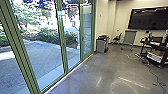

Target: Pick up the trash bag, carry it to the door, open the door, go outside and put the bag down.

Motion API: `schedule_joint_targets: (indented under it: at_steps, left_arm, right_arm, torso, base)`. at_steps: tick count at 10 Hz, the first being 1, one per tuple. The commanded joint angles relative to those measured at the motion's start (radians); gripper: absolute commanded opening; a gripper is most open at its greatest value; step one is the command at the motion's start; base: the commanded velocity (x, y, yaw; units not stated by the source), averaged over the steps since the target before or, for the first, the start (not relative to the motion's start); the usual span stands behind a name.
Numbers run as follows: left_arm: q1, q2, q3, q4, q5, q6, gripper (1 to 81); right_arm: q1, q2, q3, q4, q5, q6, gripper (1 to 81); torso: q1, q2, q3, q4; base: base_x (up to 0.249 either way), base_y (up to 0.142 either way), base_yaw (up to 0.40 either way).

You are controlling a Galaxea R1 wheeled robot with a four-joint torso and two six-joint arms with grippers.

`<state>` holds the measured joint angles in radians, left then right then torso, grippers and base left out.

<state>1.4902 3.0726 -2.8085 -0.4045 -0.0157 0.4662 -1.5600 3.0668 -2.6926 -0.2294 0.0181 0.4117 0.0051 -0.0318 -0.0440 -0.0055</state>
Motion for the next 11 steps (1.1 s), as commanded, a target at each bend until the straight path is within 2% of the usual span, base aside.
schedule_joint_targets:
  at_steps: [1,11]
  left_arm:
    - [-0.051,-0.001,0.0,0.006,0.06,0.002,1.0]
    - [-0.05,0.006,0.001,0.007,0.06,0.002,1.0]
  right_arm:
    - [0.039,0.012,0.004,-0.008,-0.049,-0.004,81.1]
    - [0.039,0.022,0.004,-0.007,-0.047,-0.004,81.1]
  torso:
    - [0.0,0.0,0.0,0.0]
    - [0.0,0.0,0.0,0.0]
  base:
    - [0.146,0.0,0.0]
    - [0.137,0.0,0.0]
